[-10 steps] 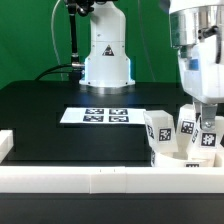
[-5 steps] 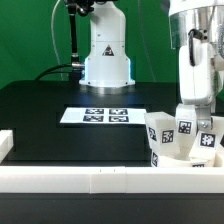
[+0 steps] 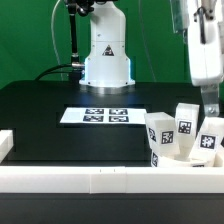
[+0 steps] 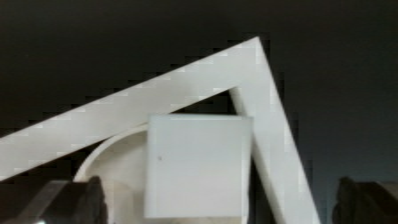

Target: Assemble stool

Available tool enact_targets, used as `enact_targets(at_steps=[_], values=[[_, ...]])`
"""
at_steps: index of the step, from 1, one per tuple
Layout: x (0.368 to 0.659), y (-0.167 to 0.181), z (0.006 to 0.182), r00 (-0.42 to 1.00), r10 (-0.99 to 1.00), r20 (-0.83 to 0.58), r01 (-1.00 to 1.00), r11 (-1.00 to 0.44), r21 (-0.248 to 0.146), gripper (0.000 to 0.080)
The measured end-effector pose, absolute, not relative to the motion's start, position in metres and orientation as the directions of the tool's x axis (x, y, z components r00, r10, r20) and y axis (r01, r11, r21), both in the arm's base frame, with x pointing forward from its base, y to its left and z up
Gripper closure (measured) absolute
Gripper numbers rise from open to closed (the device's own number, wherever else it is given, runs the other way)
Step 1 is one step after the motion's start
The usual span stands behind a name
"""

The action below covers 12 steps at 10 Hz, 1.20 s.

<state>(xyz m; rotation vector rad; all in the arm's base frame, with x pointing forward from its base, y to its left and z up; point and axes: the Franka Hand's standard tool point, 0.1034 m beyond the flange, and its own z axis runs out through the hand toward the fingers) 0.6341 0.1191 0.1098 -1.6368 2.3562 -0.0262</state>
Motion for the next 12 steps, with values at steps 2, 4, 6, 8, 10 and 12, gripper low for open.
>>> enact_targets(at_steps=[2, 4, 6, 8, 10, 12], values=[[0.6334, 0.1186, 0.1069, -0.280, -0.939, -0.197, -0.933, 0.315, -0.176, 0.0151], [0.6355, 0.1200, 0.1079, -0.017, -0.991, -0.136, -0.976, 0.046, -0.212, 0.0151], [0.6388, 0.1204, 0.1105, 0.166, -0.982, -0.092, -0.961, -0.140, -0.240, 0.0151], [0.6395, 0.1220, 0.1115, 0.331, -0.942, -0.048, -0.919, -0.311, -0.244, 0.0151], [0.6399, 0.1214, 0.1118, 0.484, -0.875, 0.003, -0.848, -0.470, -0.244, 0.0151], [0.6400, 0.1208, 0.1118, 0.581, -0.813, 0.033, -0.785, -0.570, -0.241, 0.0151]])
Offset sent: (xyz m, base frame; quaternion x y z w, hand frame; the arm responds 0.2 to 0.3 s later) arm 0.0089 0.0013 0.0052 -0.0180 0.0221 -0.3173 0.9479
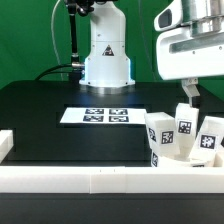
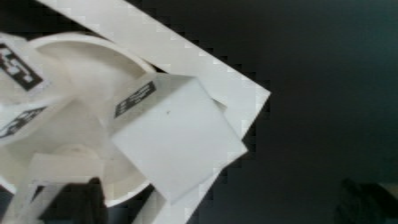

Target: Assemble stool

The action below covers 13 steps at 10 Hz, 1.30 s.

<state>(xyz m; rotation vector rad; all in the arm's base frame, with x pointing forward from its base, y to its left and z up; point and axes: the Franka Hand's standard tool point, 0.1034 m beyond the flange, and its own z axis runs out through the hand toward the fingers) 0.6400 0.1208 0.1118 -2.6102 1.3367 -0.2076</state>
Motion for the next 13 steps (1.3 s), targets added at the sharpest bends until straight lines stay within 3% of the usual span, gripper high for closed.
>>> enact_targets(at_steps=[1, 4, 8, 11, 13], values=[[0.640, 0.120, 0.112, 0.647, -0.761, 0.057, -0.732, -0.640, -0.234, 0.0151], [0.640, 0.121, 0.111, 0.887, -0.435, 0.155, -0.412, -0.897, -0.161, 0.0151], [0.641, 0.121, 0.112, 0.945, -0.257, 0.202, -0.236, -0.964, -0.123, 0.0151], [0.641, 0.113, 0.107, 0.964, 0.154, 0.219, 0.160, -0.987, -0.008, 0.0151], [0.641, 0.110, 0.106, 0.915, 0.346, 0.207, 0.345, -0.938, 0.044, 0.0151]])
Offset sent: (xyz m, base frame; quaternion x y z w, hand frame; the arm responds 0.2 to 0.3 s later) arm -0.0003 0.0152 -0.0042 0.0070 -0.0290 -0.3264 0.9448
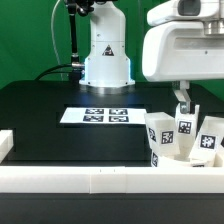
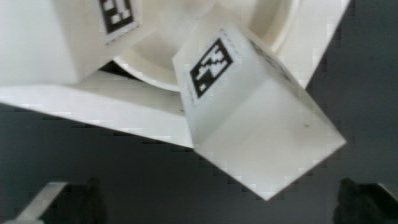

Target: Assemble stool

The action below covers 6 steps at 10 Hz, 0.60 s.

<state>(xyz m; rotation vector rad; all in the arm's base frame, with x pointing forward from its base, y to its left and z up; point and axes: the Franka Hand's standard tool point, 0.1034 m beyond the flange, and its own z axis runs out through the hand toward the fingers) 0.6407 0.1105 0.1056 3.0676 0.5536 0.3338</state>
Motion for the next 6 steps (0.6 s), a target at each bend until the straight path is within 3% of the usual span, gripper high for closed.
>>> enact_targets(at_steps=[2, 5, 6], values=[[0.6413, 0.1066, 0.1056, 0.874, 0.445, 0.195, 0.438, -0.896, 0.076, 0.0151], [0.6406, 0.1030, 0.1044, 0.694, 0.707, 0.133, 0.689, -0.707, 0.160, 0.0151], [0.6402, 0.1061, 0.1052, 0.671, 0.730, 0.130, 0.712, -0.683, 0.163, 0.0151]])
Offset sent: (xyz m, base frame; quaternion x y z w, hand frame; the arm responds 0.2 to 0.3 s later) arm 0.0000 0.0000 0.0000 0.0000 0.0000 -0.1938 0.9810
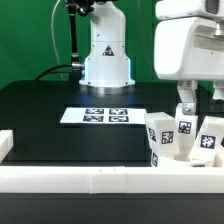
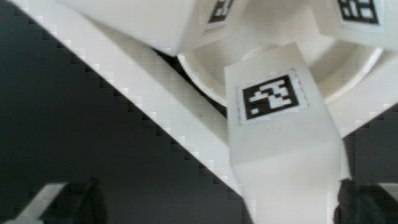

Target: Assemble stool

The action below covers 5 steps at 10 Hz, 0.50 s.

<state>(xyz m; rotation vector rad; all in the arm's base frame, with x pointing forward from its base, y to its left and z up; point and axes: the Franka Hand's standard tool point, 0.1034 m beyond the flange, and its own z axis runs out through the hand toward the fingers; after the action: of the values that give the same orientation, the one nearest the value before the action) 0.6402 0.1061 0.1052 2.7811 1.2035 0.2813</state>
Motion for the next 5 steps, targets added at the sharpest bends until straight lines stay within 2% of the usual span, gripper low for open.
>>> enact_targets(at_steps=[2, 5], values=[[0.6384, 0.1067, 0.1110, 0.707, 0.695, 0.133, 0.679, -0.719, 0.146, 0.0151], [0.6370, 0.1044, 0.1083, 0.712, 0.691, 0.125, 0.677, -0.723, 0.139, 0.0151]])
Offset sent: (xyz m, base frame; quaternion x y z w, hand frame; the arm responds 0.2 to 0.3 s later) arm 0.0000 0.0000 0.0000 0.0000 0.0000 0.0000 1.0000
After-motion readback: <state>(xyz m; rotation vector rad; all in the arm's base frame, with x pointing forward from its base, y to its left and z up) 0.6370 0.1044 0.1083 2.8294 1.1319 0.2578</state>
